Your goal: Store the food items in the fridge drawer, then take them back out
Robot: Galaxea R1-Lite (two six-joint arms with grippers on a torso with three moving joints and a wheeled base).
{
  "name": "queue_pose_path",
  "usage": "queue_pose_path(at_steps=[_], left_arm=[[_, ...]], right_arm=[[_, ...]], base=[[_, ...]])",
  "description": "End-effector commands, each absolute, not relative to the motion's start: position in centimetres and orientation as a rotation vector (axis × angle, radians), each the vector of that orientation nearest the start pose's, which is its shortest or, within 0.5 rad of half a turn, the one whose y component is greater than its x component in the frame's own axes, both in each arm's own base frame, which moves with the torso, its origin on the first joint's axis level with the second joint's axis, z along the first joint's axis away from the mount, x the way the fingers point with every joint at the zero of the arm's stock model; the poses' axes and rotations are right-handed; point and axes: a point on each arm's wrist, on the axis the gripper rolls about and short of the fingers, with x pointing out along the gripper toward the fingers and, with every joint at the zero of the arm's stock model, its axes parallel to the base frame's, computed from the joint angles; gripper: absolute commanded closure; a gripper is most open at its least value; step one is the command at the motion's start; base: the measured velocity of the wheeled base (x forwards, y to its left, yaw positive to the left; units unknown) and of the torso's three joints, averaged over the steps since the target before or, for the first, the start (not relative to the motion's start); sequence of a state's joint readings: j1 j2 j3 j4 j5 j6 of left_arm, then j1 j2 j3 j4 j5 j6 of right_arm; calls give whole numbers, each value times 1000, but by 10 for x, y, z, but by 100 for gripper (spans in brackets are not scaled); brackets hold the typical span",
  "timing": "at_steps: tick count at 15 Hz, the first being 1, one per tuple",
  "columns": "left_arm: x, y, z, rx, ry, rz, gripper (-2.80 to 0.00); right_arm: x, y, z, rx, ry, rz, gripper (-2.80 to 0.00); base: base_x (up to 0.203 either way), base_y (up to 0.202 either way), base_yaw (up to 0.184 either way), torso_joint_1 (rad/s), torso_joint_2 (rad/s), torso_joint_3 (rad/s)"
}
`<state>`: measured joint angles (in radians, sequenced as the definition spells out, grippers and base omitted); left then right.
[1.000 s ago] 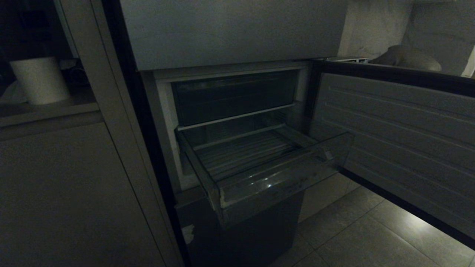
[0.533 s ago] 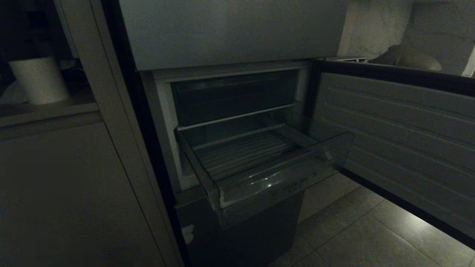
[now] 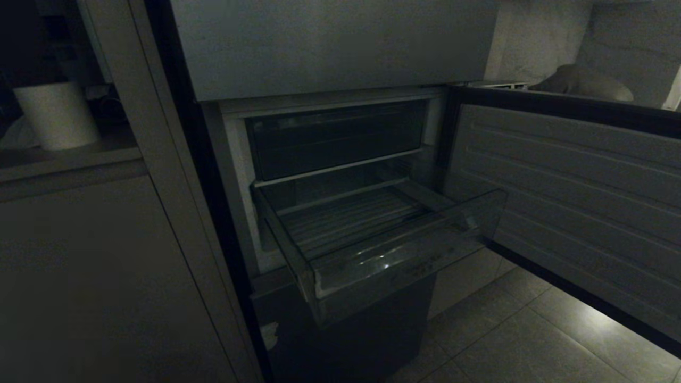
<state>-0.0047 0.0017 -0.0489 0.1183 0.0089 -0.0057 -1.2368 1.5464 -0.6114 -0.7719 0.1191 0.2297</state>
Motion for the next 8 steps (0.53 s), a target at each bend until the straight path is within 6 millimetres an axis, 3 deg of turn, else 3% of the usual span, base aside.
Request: queue_pose_path(at_steps=[1, 5, 8], left_arm=[[-27, 0, 77, -6, 72, 5, 0], [-27, 0, 77, -6, 72, 5, 0], [-27, 0, 77, -6, 72, 5, 0]], right_arm=[[97, -272, 165, 364, 65, -1129, 0], [108, -300, 151, 342, 48, -1110, 0], [115, -311, 148, 341, 43, -1038, 0]], base=[[0, 0, 0, 0, 0, 0], [0, 0, 0, 0, 0, 0], [0, 0, 0, 0, 0, 0]])
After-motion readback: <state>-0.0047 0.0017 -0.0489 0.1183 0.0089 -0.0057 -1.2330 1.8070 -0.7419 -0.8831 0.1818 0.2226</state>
